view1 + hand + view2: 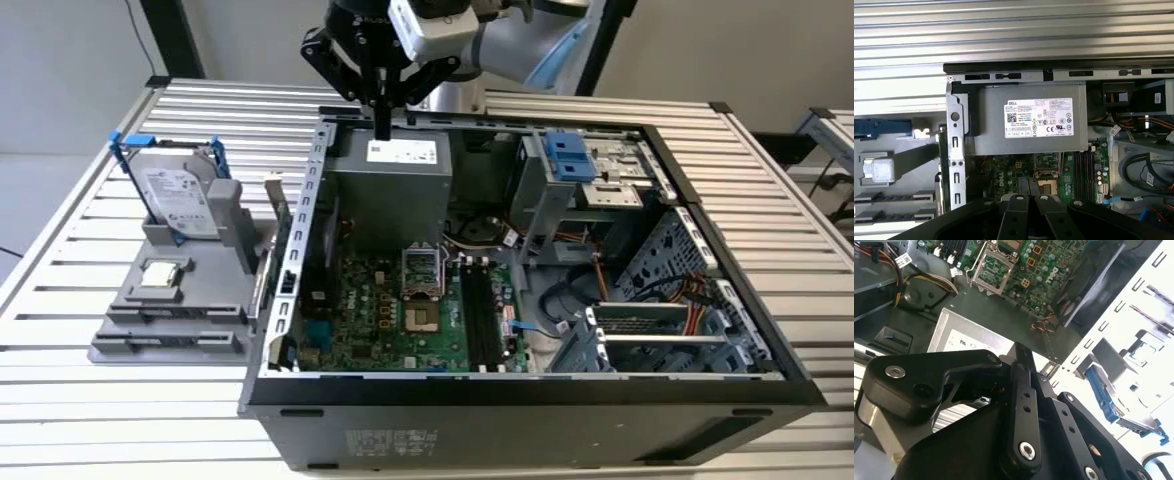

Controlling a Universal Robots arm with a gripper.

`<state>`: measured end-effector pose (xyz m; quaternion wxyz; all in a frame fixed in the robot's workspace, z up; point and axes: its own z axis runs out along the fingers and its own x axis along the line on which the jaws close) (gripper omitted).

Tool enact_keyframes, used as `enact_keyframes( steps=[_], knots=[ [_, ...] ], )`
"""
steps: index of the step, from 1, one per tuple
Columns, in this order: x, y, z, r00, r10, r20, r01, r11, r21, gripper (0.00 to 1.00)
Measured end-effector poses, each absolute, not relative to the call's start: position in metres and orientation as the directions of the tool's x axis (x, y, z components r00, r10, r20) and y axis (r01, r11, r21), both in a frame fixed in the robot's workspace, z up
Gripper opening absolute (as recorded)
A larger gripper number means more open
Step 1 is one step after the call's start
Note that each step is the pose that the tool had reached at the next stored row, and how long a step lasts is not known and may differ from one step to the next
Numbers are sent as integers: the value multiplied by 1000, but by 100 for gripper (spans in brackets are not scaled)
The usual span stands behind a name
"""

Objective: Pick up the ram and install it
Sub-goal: 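Reach for the ram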

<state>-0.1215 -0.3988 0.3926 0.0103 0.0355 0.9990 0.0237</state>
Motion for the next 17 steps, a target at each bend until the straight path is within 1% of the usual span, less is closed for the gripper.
enact_keyframes(
  steps=[2,17],
  knots=[
    [-142,-399,393,-997,72,-18,71,996,53,0],
    [-205,-399,393,-997,72,-17,71,996,54,0]
  ],
)
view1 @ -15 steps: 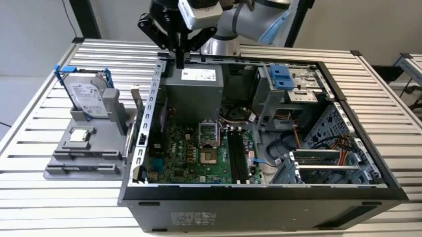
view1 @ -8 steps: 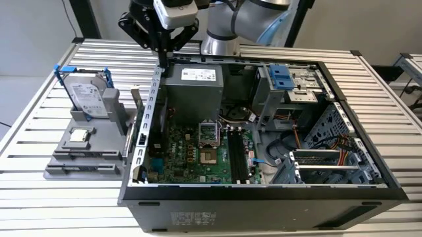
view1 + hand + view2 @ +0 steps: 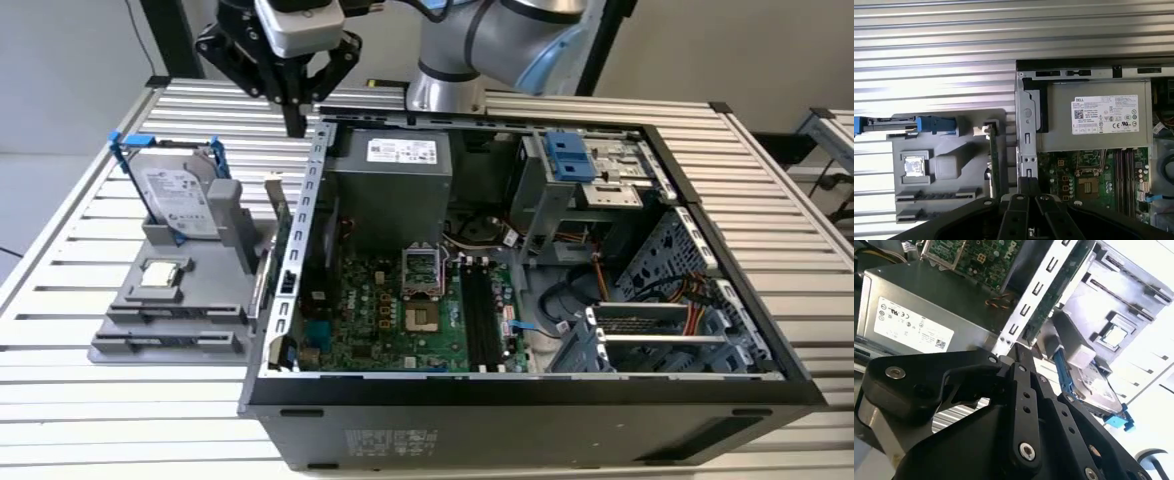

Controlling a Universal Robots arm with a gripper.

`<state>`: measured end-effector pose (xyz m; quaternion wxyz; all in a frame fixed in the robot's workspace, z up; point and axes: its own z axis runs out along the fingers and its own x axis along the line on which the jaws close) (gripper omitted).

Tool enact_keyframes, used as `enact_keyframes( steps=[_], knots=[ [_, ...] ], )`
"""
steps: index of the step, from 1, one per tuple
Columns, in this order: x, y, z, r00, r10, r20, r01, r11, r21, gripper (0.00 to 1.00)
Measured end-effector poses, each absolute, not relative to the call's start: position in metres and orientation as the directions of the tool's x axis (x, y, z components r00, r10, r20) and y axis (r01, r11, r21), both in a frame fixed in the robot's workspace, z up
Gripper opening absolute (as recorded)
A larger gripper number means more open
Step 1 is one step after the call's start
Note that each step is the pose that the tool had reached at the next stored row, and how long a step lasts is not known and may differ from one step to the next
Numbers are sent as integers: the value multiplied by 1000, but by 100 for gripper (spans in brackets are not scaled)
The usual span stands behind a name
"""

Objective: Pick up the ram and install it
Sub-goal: 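Reach for the ram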

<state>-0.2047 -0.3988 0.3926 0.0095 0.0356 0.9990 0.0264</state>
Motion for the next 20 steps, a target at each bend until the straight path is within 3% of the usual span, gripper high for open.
enact_keyframes(
  steps=[20],
  knots=[
    [-282,-399,393,-997,72,-15,71,996,53,0]
  ],
)
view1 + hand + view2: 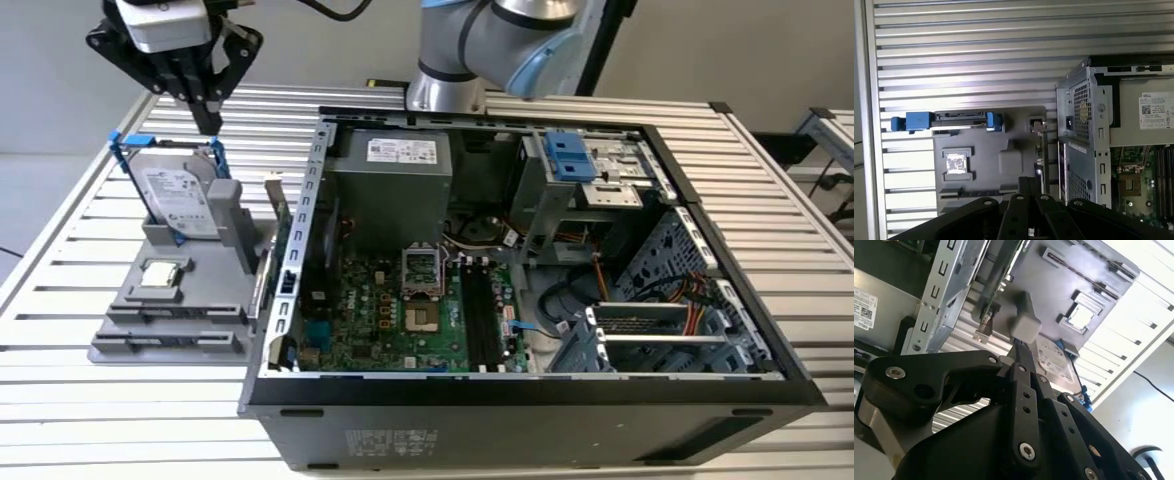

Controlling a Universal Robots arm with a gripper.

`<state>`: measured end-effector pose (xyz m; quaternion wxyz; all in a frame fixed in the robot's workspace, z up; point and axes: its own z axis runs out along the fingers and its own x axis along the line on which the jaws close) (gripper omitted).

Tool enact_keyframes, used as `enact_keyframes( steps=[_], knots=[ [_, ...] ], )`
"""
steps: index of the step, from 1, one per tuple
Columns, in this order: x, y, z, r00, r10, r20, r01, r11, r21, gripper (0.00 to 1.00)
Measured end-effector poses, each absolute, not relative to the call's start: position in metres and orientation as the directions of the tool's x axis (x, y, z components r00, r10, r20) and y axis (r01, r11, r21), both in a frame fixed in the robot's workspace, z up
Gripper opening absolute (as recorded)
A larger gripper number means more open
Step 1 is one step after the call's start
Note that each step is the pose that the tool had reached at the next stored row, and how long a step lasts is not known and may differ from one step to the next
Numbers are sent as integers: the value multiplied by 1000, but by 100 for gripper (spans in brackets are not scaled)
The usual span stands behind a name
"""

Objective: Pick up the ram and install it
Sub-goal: 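Reach for the ram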

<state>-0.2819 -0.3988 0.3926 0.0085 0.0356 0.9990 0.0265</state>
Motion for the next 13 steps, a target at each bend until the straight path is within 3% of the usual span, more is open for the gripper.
enact_keyframes(
  steps=[13],
  knots=[
    [-329,-398,392,-998,66,-15,65,996,53,0]
  ],
)
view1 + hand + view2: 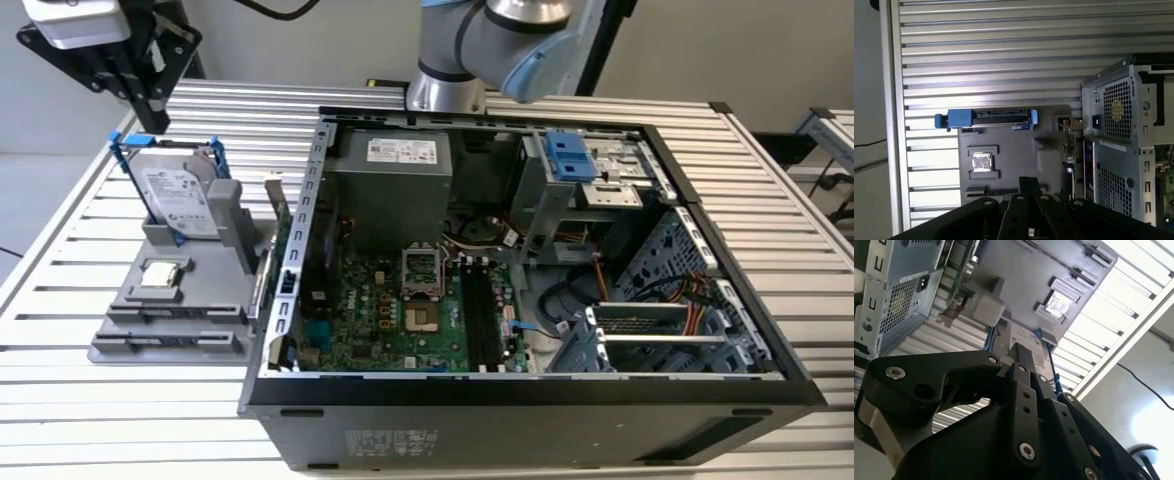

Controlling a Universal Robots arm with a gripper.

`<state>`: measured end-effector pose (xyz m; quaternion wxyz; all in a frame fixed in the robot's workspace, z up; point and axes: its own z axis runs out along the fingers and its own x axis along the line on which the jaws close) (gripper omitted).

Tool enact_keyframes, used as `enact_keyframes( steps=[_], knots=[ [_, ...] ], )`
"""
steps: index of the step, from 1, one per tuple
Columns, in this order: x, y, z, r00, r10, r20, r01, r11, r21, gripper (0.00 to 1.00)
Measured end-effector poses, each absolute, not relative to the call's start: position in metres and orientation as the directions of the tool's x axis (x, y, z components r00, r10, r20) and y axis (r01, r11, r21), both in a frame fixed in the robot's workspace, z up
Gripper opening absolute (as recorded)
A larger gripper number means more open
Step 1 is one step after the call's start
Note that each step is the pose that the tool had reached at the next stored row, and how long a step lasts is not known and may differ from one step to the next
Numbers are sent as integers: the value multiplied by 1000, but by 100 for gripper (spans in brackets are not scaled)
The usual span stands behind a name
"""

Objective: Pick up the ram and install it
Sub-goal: 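Reach for the ram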

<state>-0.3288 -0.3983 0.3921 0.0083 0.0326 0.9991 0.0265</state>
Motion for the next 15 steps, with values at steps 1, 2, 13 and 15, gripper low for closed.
enact_keyframes(
  steps=[1,2,13,15],
  knots=[
    [-333,-398,392,-998,65,-15,65,996,53,0],
    [-337,-398,392,-998,65,-15,64,996,53,0],
    [-351,-417,389,-998,66,-7,65,996,57,0],
    [-351,-425,388,-998,65,-5,65,996,58,0]
  ],
)
